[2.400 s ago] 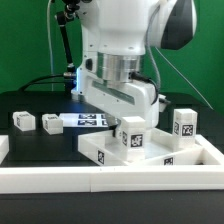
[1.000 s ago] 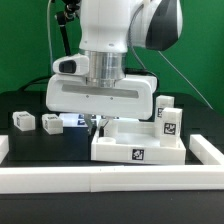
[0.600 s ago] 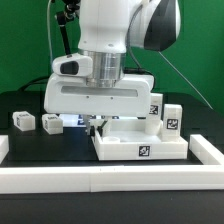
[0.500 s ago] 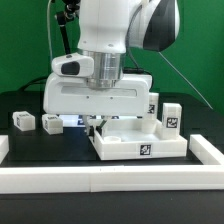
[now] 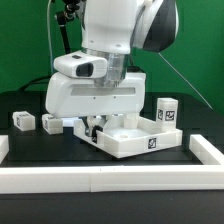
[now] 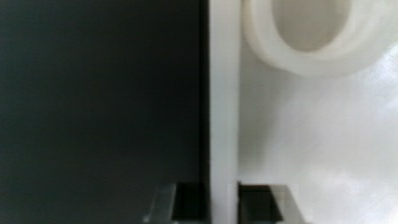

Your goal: Assemble square table

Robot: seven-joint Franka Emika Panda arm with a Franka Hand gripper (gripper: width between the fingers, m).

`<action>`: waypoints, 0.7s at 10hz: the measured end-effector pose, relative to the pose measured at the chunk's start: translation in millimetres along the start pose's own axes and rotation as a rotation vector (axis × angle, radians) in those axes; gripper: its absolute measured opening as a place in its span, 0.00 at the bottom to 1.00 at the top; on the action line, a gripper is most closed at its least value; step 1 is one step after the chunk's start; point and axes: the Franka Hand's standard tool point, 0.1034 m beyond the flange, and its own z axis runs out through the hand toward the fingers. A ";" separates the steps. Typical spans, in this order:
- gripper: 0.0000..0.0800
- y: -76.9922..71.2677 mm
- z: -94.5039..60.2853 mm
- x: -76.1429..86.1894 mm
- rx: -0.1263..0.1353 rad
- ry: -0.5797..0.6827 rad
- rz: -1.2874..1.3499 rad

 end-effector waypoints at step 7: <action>0.08 -7.2 -3.5 18.2 -0.041 -0.028 -0.461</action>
Offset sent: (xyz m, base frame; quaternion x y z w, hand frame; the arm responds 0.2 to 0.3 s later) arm 0.0000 0.0000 0.0000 0.0000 0.0000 -0.2571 0.9664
